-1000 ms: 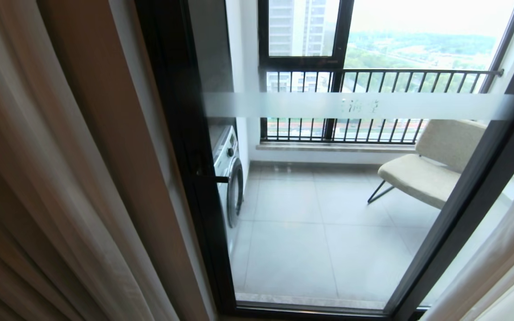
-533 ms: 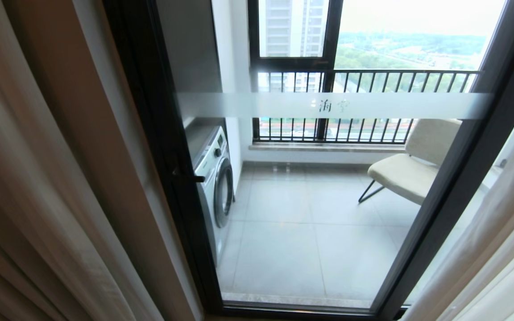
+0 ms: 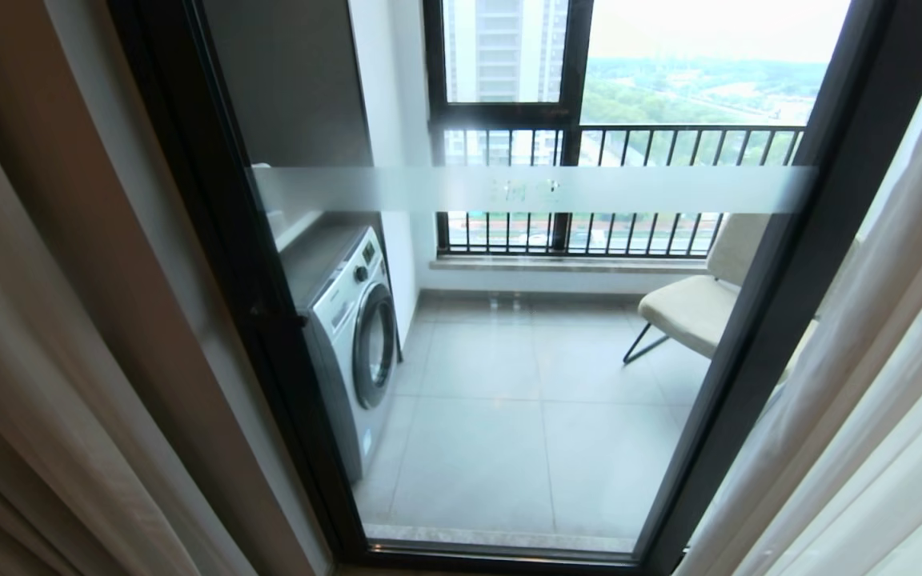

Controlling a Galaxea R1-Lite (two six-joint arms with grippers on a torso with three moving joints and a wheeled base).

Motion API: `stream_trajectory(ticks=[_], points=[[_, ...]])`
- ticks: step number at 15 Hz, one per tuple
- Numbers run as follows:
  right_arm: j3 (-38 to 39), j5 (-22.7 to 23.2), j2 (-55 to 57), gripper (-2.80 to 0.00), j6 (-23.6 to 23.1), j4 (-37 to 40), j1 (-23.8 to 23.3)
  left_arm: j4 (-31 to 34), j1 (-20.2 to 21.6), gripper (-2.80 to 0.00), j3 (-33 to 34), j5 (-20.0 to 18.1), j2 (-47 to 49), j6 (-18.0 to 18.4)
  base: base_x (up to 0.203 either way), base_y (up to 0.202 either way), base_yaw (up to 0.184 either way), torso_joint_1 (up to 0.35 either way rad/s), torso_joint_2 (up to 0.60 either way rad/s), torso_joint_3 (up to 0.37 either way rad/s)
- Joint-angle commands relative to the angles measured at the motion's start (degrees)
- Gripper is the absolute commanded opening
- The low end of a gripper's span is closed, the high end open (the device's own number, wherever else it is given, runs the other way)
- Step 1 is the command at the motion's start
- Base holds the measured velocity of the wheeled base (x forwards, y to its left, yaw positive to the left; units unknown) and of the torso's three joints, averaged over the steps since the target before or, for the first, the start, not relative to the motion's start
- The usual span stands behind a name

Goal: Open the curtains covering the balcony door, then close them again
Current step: Pull the inner curtains open on both sides

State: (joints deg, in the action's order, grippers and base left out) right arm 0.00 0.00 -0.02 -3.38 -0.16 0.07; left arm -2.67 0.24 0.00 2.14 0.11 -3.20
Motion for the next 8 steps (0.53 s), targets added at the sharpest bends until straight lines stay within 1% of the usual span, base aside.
stream_trajectory(ticks=[1, 8], points=[[0.0, 0.0, 0.0, -2.80, -0.1, 0.0, 0.0, -0.1, 0.0, -2.80, 0.0, 0.1, -0.1, -0.1, 0.000, -0.194, 0.000, 0.004, 0.00, 0.007], [0.0, 0.0, 0.0, -2.80, -0.1, 0.0, 0.0, -0.1, 0.0, -2.80, 0.0, 0.0, 0.0, -0.1, 0.000, -0.189, 0.003, 0.002, 0.00, 0.004]])
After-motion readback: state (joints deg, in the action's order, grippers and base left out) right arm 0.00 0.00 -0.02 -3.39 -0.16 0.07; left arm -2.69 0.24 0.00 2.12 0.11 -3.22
